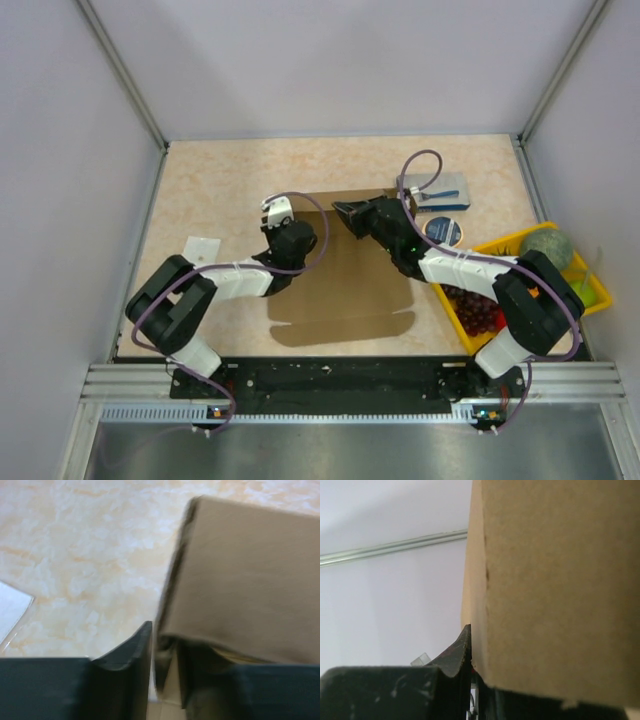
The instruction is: Fold the paper box
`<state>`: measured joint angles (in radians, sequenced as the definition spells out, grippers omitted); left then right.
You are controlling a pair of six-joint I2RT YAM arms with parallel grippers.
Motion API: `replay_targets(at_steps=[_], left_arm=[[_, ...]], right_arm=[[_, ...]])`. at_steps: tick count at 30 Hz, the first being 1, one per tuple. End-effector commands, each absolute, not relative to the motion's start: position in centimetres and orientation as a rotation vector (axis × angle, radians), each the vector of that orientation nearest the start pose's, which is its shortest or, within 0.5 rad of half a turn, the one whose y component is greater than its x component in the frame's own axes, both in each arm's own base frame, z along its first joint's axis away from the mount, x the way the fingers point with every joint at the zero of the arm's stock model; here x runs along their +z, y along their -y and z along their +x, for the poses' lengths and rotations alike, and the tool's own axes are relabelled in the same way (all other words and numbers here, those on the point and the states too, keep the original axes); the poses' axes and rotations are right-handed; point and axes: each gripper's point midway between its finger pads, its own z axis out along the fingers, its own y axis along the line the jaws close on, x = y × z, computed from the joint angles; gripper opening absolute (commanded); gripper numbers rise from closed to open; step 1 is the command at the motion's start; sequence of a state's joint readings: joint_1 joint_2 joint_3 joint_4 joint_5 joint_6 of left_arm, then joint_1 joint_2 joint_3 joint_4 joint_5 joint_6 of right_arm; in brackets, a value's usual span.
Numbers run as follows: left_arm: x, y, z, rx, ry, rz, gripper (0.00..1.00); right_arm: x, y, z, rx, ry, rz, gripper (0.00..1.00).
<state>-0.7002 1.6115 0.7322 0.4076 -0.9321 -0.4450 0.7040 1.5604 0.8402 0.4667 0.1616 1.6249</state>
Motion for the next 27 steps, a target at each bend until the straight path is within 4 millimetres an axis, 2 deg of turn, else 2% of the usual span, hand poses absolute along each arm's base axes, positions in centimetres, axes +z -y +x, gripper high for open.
replay_targets(at_steps=[1, 2, 3, 4, 5, 8, 9, 11, 12, 14, 15, 16, 17, 18, 19, 21, 22, 24, 25, 27], left_arm=[[10.4, 12.7, 37.0, 0.178, -1.808, -0.345, 0.44], [9.9, 13.0, 36.4, 0.137, -1.833, -0.317, 0.51], [10.0, 13.3, 36.1, 0.095, -1.839, -0.302, 0.67], [11.2, 13.6, 35.6, 0.032, -1.823, -0.3, 0.68], [10.3, 14.2, 34.6, -0.029, -1.866, -0.253, 0.69], [11.6, 14.9, 32.2, -0.206, -1.869, -0.219, 0.76], [13.4, 15.9, 31.3, -0.325, -1.846, -0.205, 0.76], [13.8, 16.5, 29.7, -0.41, -1.871, -0.157, 0.84], [15.6, 17.4, 28.8, -0.501, -1.842, -0.098, 0.9], [16.9, 17.6, 27.9, -0.534, -1.851, -0.063, 0.93], [16.8, 17.1, 26.9, -0.536, -1.894, -0.056, 0.95], [17.5, 17.3, 26.5, -0.572, -1.907, -0.046, 0.96], [18.6, 17.4, 26.3, -0.602, -1.905, -0.046, 0.98], [18.7, 17.2, 25.7, -0.62, -1.933, -0.062, 0.98], [20.1, 16.7, 26.0, -0.642, -1.924, -0.095, 0.98], [20.6, 15.9, 26.4, -0.67, -1.955, -0.175, 0.98], [21.7, 14.4, 27.5, -0.672, -1.938, -0.243, 0.98], [22.2, 15.1, 27.9, -0.832, -1.966, -0.259, 0.98], [23.6, 13.9, 29.3, -0.845, -1.912, -0.294, 0.98], [23.5, 14.0, 30.2, -0.877, -1.931, -0.285, 0.99]], right_arm=[[20.2, -34.6, 34.1, 1.478, -1.927, 0.96, 0.0], [19.8, -34.4, 34.1, 1.468, -1.934, 0.964, 0.0], [19.7, -34.2, 34.0, 1.466, -1.934, 0.962, 0.0], [19.7, -34.0, 34.1, 1.46, -1.93, 0.953, 0.01], [19.4, -33.7, 34.3, 1.451, -1.932, 0.953, 0.03], [19.2, -33.4, 34.3, 1.447, -1.935, 0.923, 0.09], [19.1, -33.3, 34.3, 1.44, -1.94, 0.918, 0.1], [19.6, -33.5, 34.3, 1.446, -1.933, 0.876, 0.16], [19.5, -33.7, 34.1, 1.451, -1.945, 0.855, 0.17], [19.8, -33.8, 33.9, 1.451, -1.947, 0.817, 0.21], [20.0, -33.8, 33.8, 1.453, -1.948, 0.801, 0.23], [19.8, -33.6, 33.8, 1.437, -1.956, 0.794, 0.31], [19.8, -33.6, 33.7, 1.431, -1.962, 0.788, 0.35], [19.7, -33.5, 33.6, 1.424, -1.967, 0.777, 0.36], [19.4, -33.6, 33.6, 1.409, -1.976, 0.763, 0.39], [19.3, -34.0, 33.3, 1.421, -2.002, 0.723, 0.42], [19.1, -34.1, 33.2, 1.405, -2.019, 0.695, 0.44], [19.1, -34.3, 33.1, 1.404, -2.033, 0.678, 0.47], [18.9, -34.3, 33.0, 1.387, -2.044, 0.647, 0.5], [19.1, -34.6, 32.9, 1.368, -2.072, 0.585, 0.57]])
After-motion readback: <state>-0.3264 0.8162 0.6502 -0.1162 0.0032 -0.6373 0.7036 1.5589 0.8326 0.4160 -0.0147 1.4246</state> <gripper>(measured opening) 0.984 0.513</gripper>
